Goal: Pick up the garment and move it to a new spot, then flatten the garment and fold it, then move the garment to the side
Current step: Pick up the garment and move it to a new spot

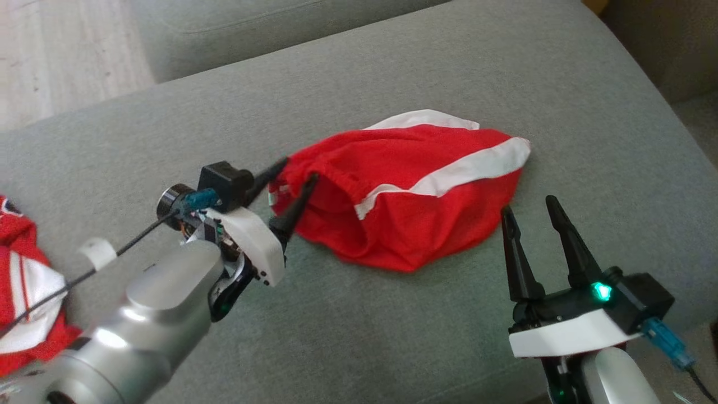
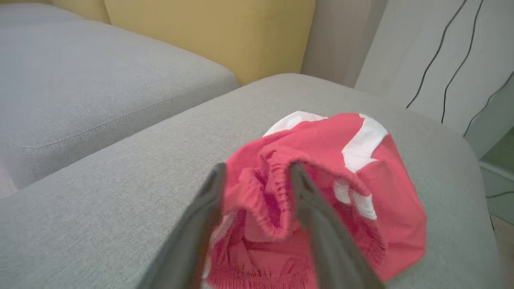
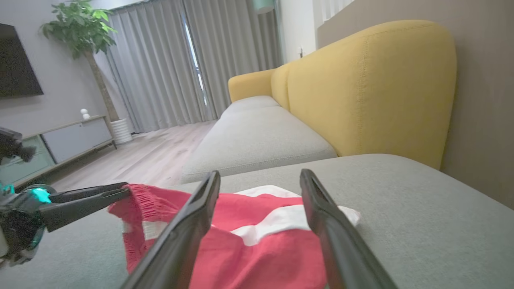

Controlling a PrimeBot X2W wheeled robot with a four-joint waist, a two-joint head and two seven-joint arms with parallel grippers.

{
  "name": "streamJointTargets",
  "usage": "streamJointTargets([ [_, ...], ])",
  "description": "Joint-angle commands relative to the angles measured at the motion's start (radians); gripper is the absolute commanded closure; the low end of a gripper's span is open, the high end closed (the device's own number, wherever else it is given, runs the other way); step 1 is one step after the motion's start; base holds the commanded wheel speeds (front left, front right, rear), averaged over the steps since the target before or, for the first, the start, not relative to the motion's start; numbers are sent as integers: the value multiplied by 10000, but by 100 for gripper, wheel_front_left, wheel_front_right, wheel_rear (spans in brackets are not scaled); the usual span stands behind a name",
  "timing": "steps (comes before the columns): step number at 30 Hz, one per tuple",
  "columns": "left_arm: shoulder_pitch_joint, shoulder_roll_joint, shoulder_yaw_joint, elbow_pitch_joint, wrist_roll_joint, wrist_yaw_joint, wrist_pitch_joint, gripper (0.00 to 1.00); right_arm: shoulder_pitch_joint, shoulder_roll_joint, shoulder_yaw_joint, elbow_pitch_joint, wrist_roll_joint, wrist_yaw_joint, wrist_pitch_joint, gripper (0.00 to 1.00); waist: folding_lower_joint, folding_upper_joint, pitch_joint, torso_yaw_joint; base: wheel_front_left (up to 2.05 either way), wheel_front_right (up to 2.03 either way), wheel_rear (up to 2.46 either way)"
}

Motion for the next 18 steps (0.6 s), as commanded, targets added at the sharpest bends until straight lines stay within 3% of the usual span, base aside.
streamJointTargets([
  [1, -421, 22, 588, 65, -64, 146, -463, 0, -304, 6, 190, -281, 97, 77, -109, 0, -1, 0, -105, 201, 0, 0, 0],
  [8, 234, -346, 1254, 494, 81, 795, -1043, 0, -95, 6, 50, -104, -4, 77, -109, 0, -1, 0, -595, 803, 0, 0, 0],
  [9, 523, -405, 1840, 251, 270, 1243, -1066, 0, 36, 6, 21, -68, -76, 77, -109, 0, -1, 0, -778, 1099, 0, 0, 0],
  [10, 523, -405, 1840, 251, 270, 1243, -1066, 0, 36, 6, 21, -68, -76, 77, -109, 0, -1, 0, -778, 1099, 0, 0, 0],
  [18, 3157, -481, 4340, -2184, 2353, 2761, -1074, 0, 491, 6, -219, 100, -78, 77, -109, 0, -1, 0, -1437, 2535, 0, 0, 0],
])
